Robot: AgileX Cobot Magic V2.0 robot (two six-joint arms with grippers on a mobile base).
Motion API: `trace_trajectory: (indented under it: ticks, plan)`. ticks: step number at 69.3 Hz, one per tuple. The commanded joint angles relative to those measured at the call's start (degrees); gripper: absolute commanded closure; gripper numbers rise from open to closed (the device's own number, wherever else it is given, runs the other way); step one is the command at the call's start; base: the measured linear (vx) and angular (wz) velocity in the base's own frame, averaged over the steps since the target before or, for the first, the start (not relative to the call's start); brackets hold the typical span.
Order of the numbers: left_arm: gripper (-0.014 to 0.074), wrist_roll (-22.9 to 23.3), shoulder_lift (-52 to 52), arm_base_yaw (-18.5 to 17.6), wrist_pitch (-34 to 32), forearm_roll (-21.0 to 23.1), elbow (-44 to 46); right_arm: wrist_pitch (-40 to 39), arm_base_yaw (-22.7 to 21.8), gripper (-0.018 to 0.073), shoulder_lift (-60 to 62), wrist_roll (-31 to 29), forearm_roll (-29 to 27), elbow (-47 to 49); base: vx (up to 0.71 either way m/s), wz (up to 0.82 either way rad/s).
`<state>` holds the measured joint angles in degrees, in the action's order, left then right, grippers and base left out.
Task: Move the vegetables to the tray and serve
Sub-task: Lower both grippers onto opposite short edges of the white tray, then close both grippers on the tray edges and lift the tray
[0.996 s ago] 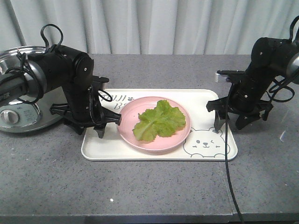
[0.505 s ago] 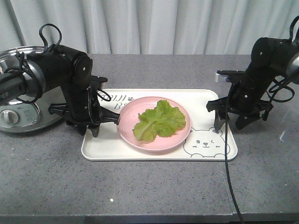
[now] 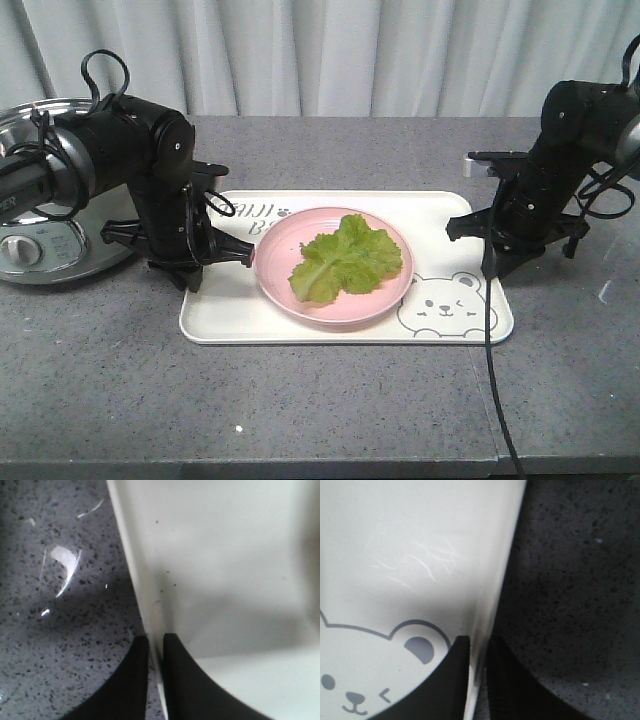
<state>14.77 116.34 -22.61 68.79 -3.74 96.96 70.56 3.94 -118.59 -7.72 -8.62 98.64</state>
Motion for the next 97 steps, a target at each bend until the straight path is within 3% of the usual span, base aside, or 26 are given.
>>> trace_trajectory:
  ticks: [1,97]
  plan:
    - [0.0603,-0.66,-3.09,-0.37,-0.96,0.72,1.49,2.96,-0.11,0.0575,3.14,-1.24,-1.07,1.38,0.0,0.0]
    - [0.0603,-4.68,-15.47,-0.37,-5.17,2.81,1.72,2.74,-0.11,0.0566,17.01,-2.22,-1.14,1.58,0.0,0.0]
